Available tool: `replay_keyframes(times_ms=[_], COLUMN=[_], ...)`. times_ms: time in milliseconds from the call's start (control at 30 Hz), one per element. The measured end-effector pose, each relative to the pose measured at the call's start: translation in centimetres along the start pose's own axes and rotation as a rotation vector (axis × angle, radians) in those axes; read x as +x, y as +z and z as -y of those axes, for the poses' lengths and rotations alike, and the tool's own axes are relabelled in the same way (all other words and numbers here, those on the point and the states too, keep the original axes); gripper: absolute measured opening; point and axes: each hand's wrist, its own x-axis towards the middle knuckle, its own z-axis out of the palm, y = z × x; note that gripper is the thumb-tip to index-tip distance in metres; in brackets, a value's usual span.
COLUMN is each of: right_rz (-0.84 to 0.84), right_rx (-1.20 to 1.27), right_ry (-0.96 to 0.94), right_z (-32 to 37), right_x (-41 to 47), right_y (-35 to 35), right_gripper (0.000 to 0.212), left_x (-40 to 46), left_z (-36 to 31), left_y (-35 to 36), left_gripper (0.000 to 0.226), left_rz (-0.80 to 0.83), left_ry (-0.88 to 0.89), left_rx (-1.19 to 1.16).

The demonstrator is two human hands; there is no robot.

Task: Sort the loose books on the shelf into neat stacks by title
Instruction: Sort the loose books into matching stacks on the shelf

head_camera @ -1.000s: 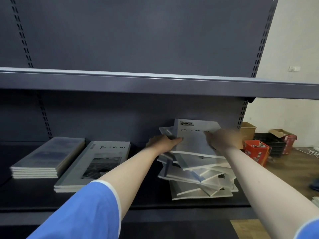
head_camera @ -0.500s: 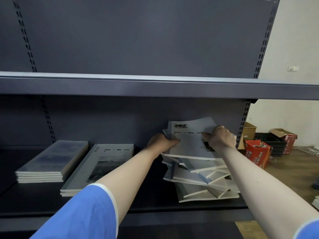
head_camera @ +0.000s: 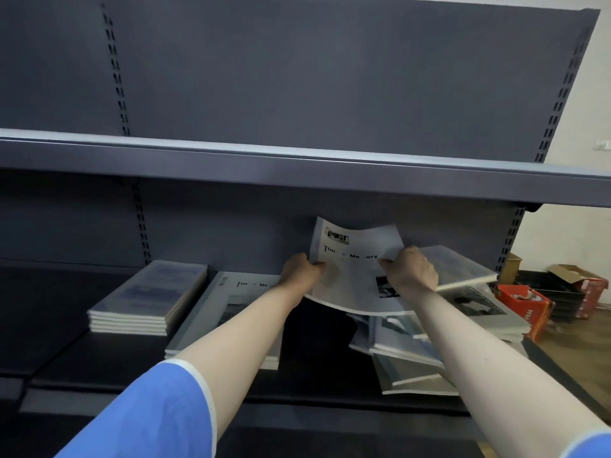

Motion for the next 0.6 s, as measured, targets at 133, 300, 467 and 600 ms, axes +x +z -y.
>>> replay_keyframes(times_ms=[133, 300, 467, 600], right_rz=[0.035, 0.071, 0.133, 0.194], right_rx=[0.074, 0.198, 0.368, 0.45], right_ry=[-0.037, -0.071, -0.039, -0.017], right_z=[2.6, 5.5, 7.6, 9.0], right_x=[-1.3, -3.2, -5.1, -7.0], right_y=[1.4, 3.9, 7.3, 9.9], right_gripper=[0.052, 0.052, 0.053, 0.05], left_x=[-0.3, -0.7, -1.6, -2.6], left_z=[1.5, 4.0, 6.7, 9.5], left_y=[-3.0, -6.6, -10.1, -12.4], left_gripper=[0.035, 0.02, 0.018, 0.03], left_rz=[-0.057, -0.146, -0.228, -0.201], left_ry=[0.014, 0.038, 0.018, -0.005], left_rx=[0.005, 0.002, 0.071, 0.094])
